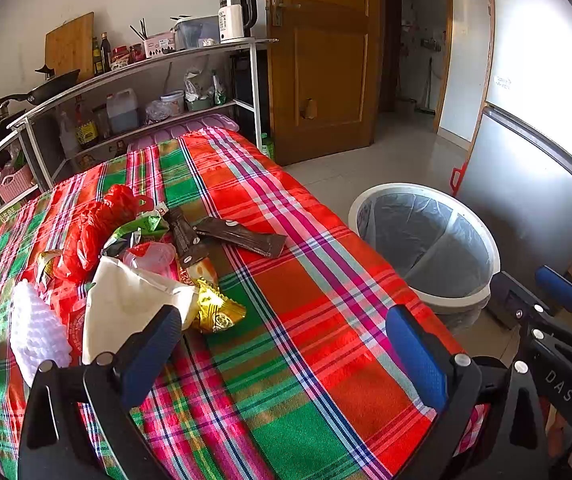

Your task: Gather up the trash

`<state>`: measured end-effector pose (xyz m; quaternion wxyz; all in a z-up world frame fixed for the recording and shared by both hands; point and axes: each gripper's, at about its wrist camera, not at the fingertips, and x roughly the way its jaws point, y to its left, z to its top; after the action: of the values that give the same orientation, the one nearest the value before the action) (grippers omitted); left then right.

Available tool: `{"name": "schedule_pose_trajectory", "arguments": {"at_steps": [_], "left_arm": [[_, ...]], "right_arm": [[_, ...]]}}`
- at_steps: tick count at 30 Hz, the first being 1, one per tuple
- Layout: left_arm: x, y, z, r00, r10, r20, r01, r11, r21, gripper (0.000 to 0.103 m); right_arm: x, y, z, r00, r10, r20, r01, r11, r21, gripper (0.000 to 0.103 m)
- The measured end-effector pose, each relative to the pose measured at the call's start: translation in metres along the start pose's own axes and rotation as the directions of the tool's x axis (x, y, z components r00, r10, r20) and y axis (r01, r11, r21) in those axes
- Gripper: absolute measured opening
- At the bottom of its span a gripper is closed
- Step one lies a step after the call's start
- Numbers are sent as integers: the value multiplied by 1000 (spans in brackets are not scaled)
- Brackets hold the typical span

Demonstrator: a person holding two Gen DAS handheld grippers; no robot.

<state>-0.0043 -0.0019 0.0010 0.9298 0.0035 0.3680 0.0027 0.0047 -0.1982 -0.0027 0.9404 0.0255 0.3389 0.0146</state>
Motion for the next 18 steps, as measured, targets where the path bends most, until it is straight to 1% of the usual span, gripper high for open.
{"name": "schedule_pose_trajectory", "arguments": {"at_steps": [11, 16, 18], "left_arm": [[-3, 3, 0, 1000, 0, 3, 0, 1000, -1, 103], [-19, 20, -4, 999, 11, 34, -11, 1000, -17, 103], [-25, 35, -8, 999, 21, 28, -20, 999, -38, 103]], "right_arm": [[-1, 2, 0, 1000, -2, 7, 2, 1000, 4, 70], [-5, 11, 1, 1000, 19, 22, -19, 1000, -7, 70], [-7, 17, 1, 999, 40, 24, -39, 999, -17, 70]]}}
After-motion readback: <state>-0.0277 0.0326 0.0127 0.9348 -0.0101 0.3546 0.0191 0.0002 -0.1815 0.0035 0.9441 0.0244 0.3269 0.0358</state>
